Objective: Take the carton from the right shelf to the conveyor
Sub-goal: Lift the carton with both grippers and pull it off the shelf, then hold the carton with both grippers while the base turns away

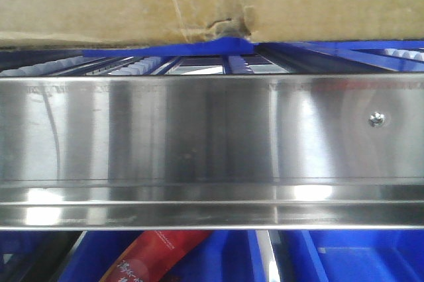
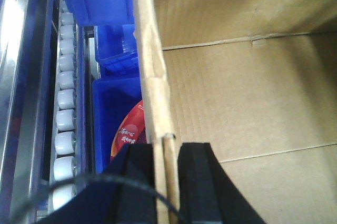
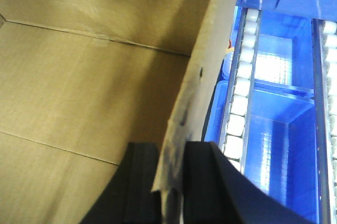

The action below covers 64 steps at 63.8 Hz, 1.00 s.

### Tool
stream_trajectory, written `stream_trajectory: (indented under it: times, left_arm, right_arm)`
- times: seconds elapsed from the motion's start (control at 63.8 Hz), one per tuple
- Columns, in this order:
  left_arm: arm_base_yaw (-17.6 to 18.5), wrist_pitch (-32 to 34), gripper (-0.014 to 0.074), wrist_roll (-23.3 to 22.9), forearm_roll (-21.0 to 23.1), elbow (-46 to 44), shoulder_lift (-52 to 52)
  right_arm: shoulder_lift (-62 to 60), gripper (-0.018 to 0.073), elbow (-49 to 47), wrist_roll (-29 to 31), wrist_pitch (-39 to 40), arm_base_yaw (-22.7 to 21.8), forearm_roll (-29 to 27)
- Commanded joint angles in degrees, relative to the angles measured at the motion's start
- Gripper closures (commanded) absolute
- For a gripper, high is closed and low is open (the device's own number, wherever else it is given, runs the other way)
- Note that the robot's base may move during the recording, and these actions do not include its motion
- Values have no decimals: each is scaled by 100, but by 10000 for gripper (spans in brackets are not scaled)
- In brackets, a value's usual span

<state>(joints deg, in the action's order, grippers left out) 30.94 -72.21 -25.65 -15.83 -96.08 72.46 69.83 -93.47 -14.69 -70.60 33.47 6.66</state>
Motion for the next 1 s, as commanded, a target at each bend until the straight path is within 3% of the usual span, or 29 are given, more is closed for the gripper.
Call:
stream_trajectory:
  times: [0.0, 0.988]
  left_arm:
    - [74, 225, 614, -38, 198, -64, -18]
    - [74, 225, 614, -38, 198, -64, -18]
  right_arm:
    - [-91, 628, -8, 65, 421, -12, -118]
    - [-91, 628, -8, 65, 421, -12, -118]
